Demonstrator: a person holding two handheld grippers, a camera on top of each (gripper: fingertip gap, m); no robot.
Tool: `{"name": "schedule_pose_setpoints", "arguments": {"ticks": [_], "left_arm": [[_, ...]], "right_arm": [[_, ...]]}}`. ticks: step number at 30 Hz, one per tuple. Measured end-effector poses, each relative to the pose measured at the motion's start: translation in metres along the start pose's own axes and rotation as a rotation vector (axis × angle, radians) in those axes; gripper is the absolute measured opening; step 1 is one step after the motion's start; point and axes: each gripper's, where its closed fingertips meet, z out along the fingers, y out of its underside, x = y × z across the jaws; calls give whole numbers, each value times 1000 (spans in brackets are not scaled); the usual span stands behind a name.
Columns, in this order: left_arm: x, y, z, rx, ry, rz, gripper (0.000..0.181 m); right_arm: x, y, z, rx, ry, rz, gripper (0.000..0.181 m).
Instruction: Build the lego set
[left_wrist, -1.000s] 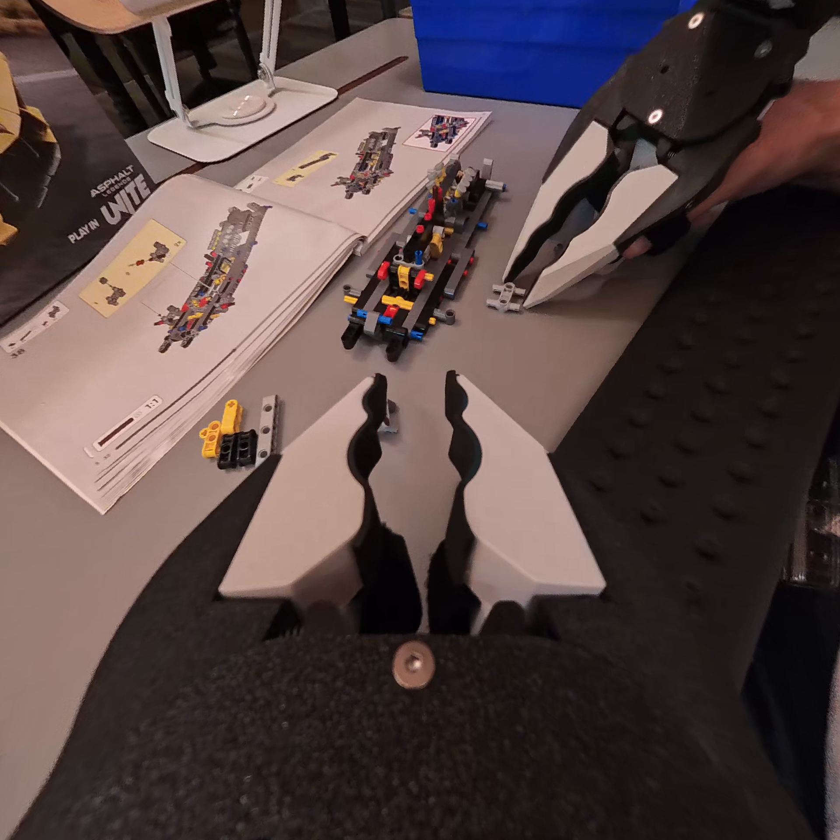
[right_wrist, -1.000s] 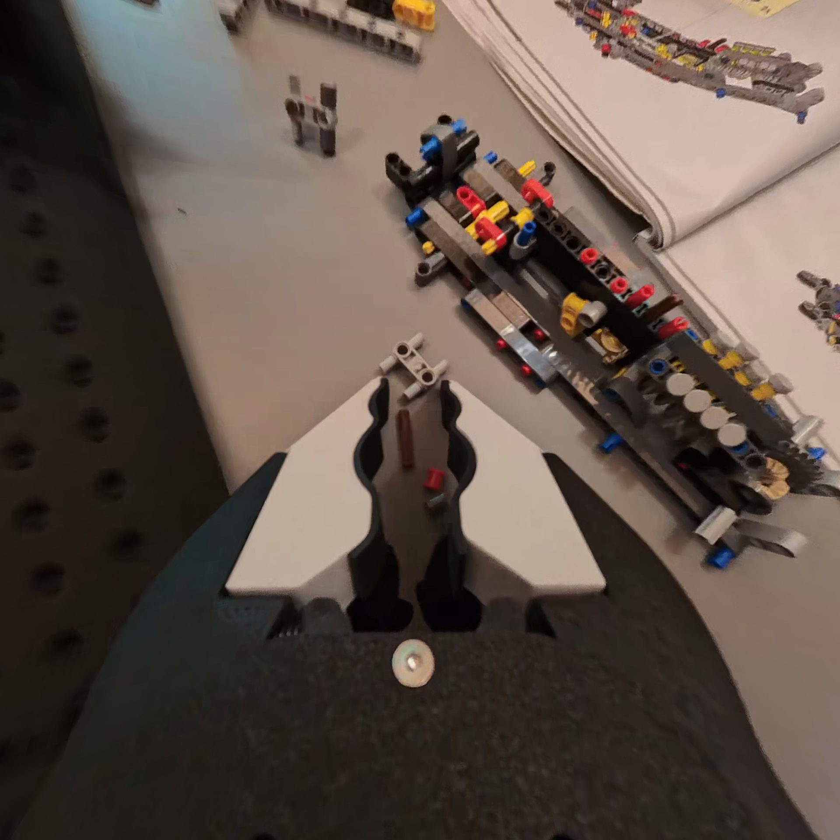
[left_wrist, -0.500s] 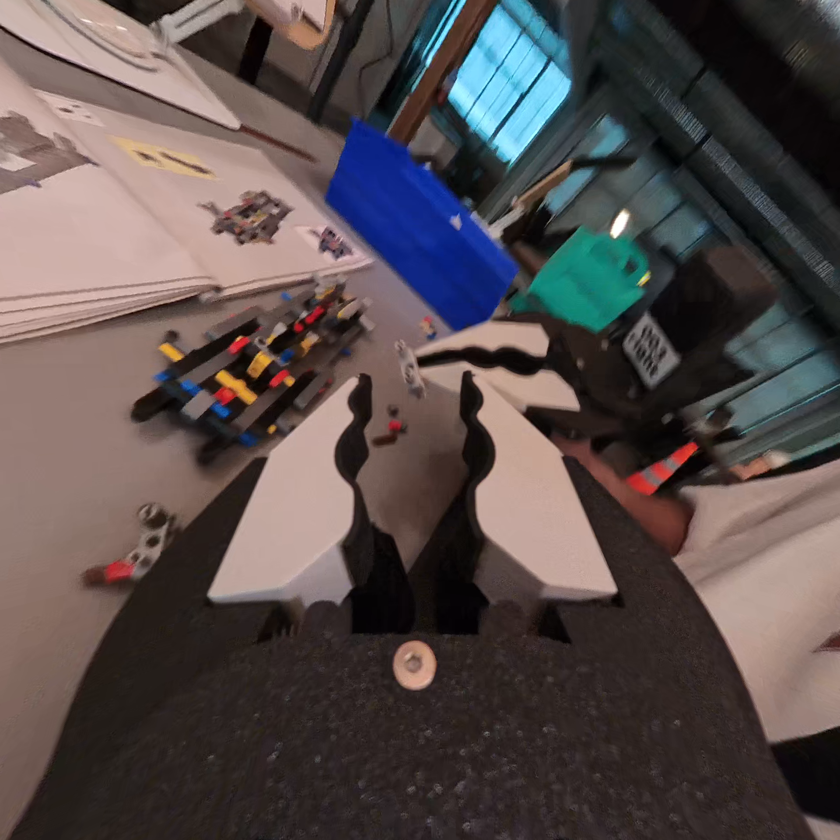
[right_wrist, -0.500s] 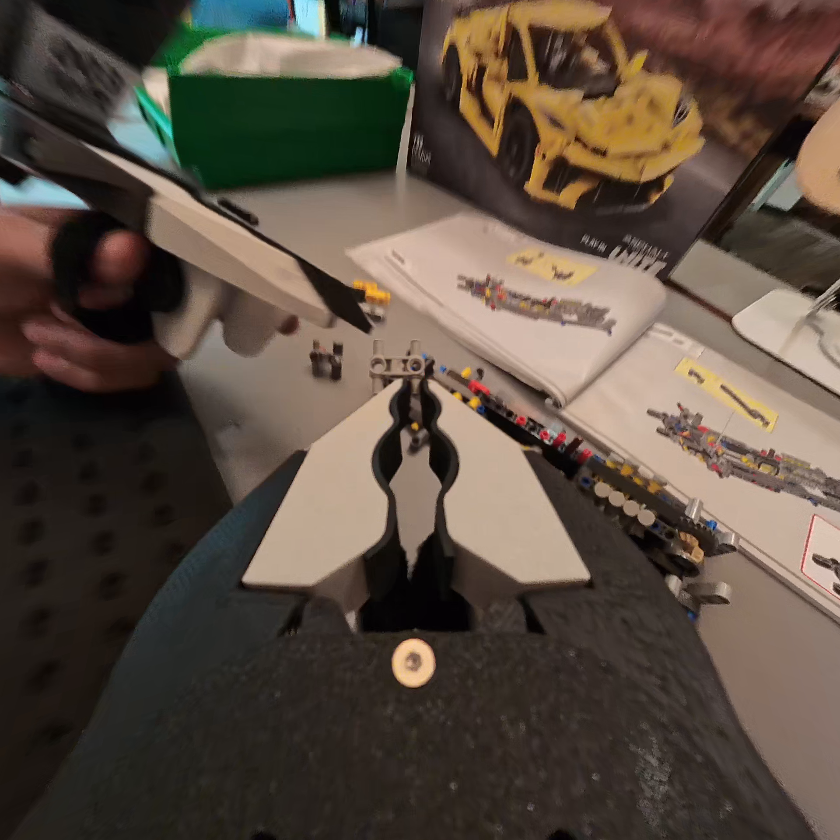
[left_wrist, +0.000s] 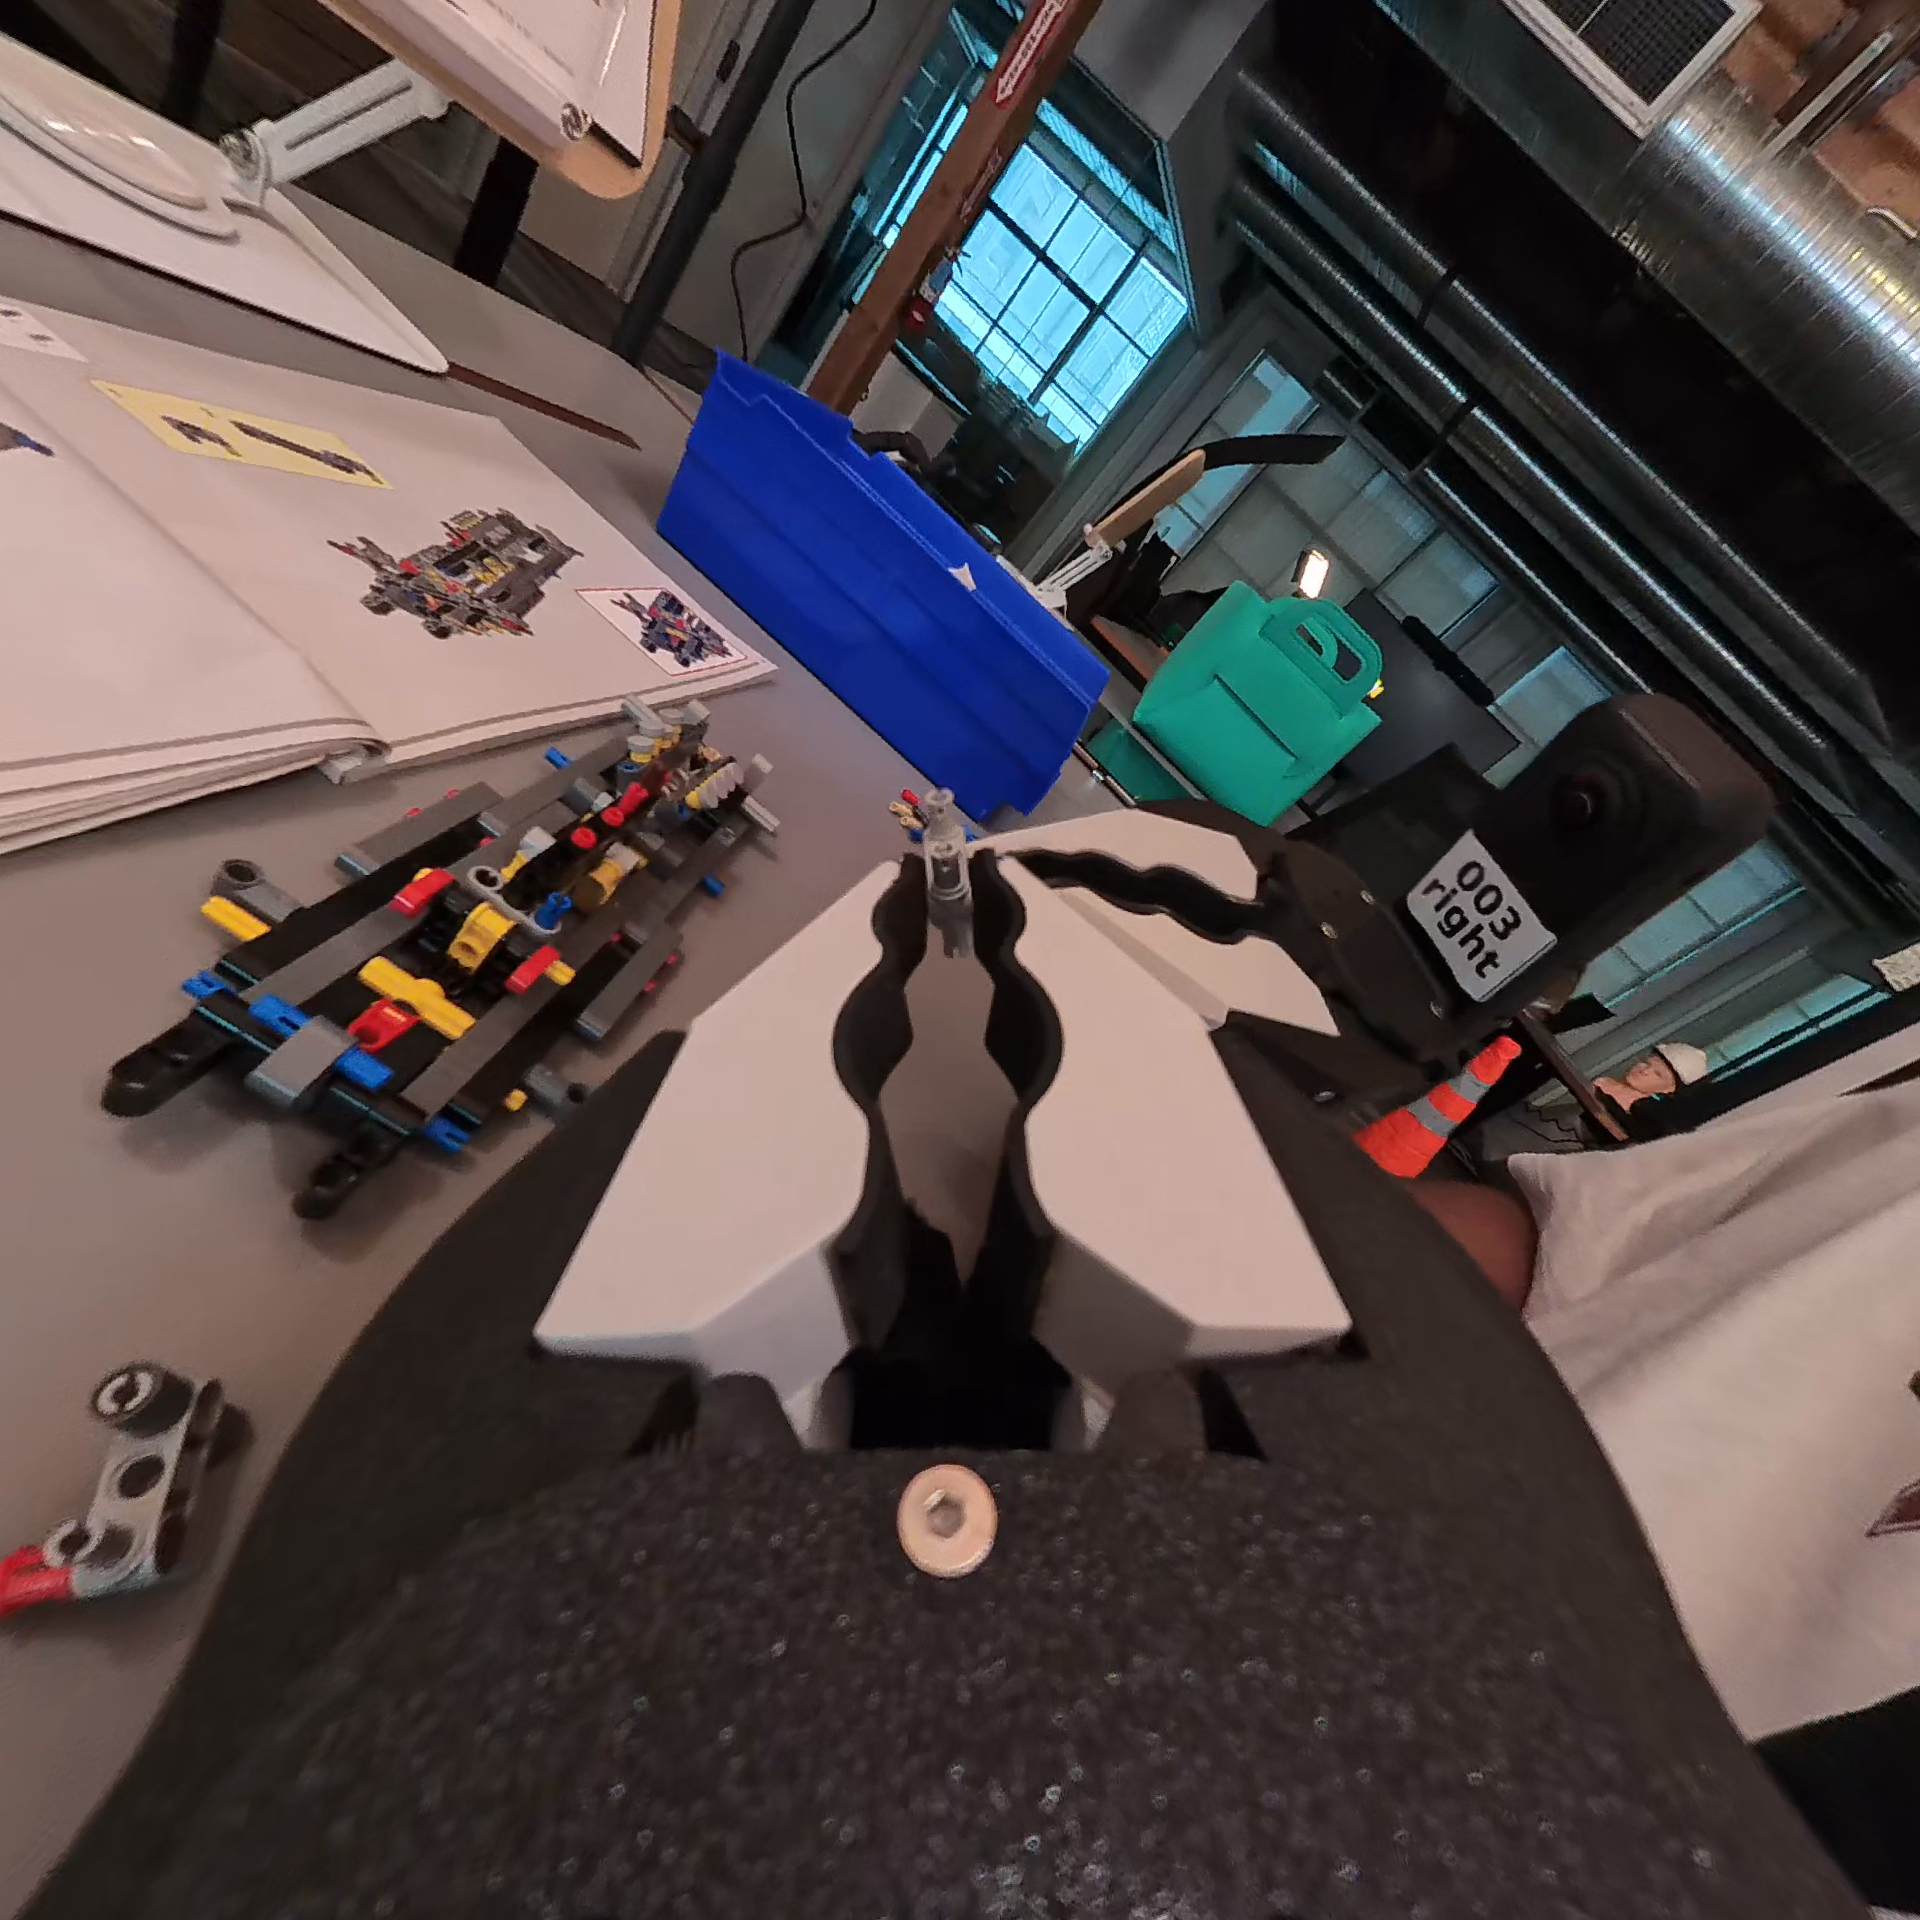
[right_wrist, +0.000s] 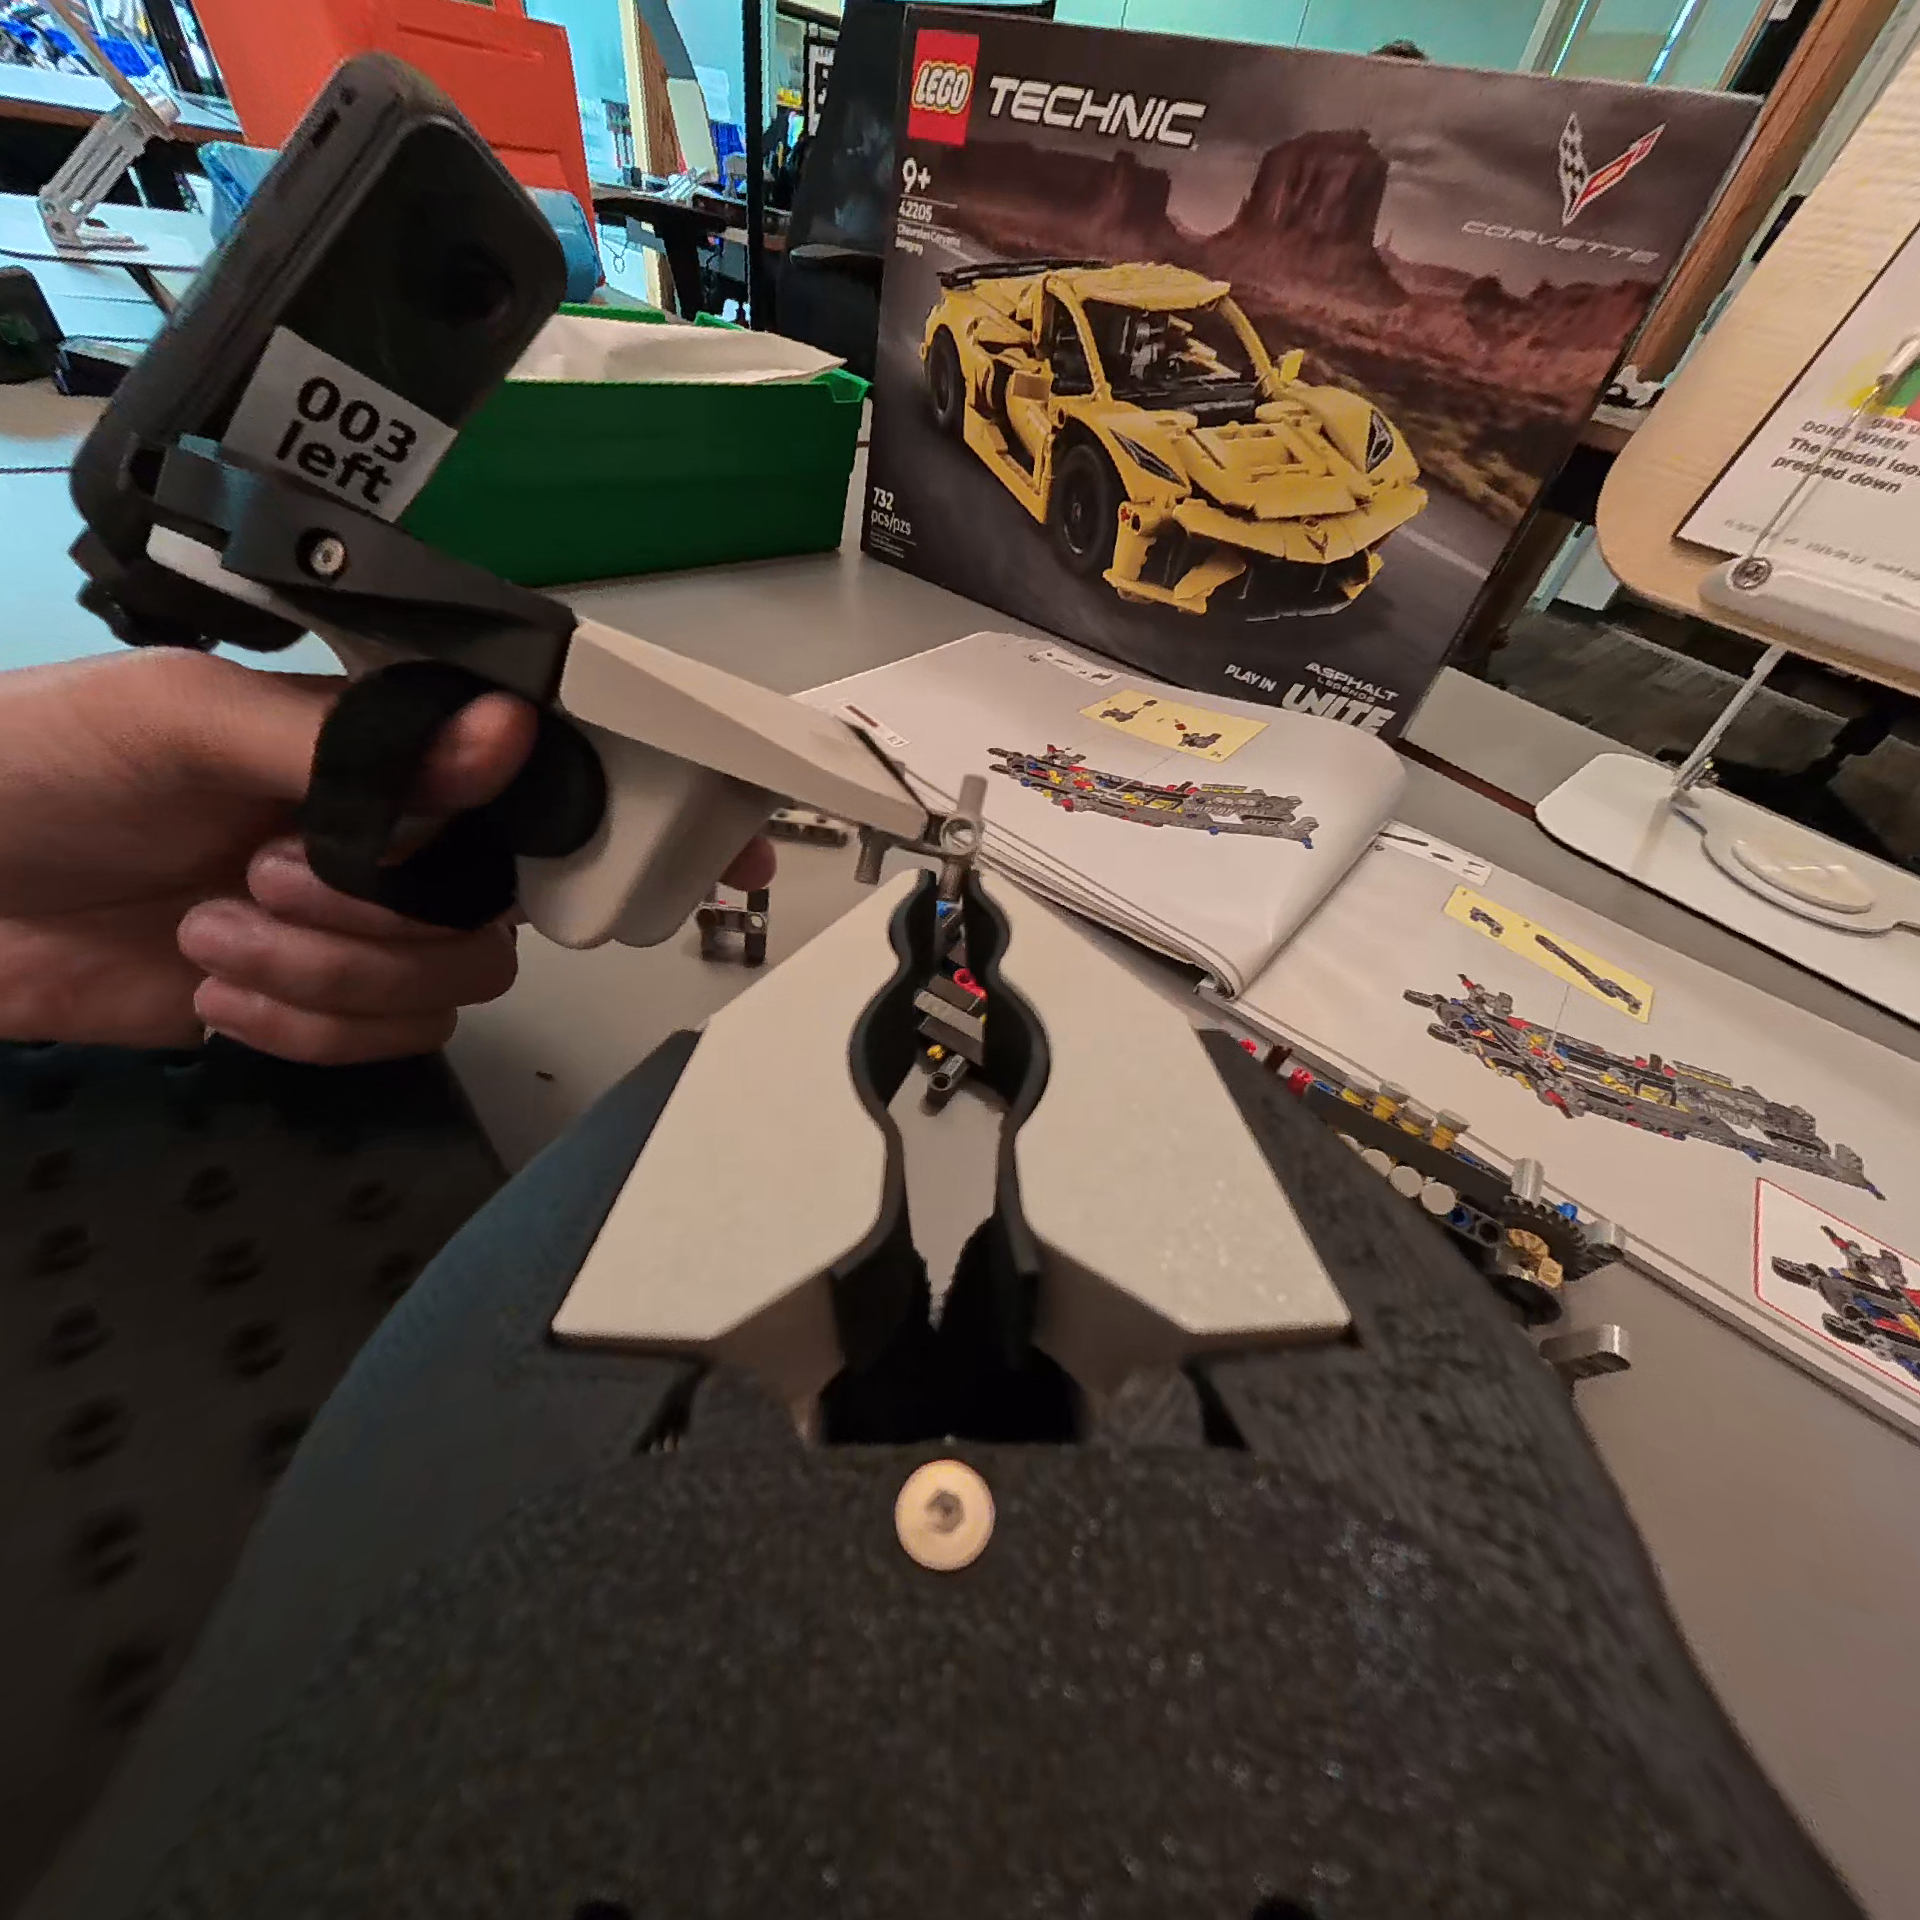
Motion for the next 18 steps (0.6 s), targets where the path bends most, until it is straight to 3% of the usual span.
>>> {"name": "schedule_pose_setpoints", "arguments": {"ticks": [6, 10, 13, 15, 18], "left_arm": [[-1, 2, 3, -38, 24, -16, 7], [-5, 1, -5, -126, -33, 252, 7], [-14, 5, -10, -225, -59, 556, 7], [-15, 8, -4, -280, -31, 660, 7], [-10, 8, 14, -342, 46, 693, 7]], "right_arm": [[1, 1, -2, 1, -11, 20, 3], [15, 5, -20, -22, -120, 96, 4], [50, 40, -47, -240, -221, 159, 29], [58, 70, -63, -389, -278, 159, 24], [53, 94, -73, -487, -283, 76, 22]]}}
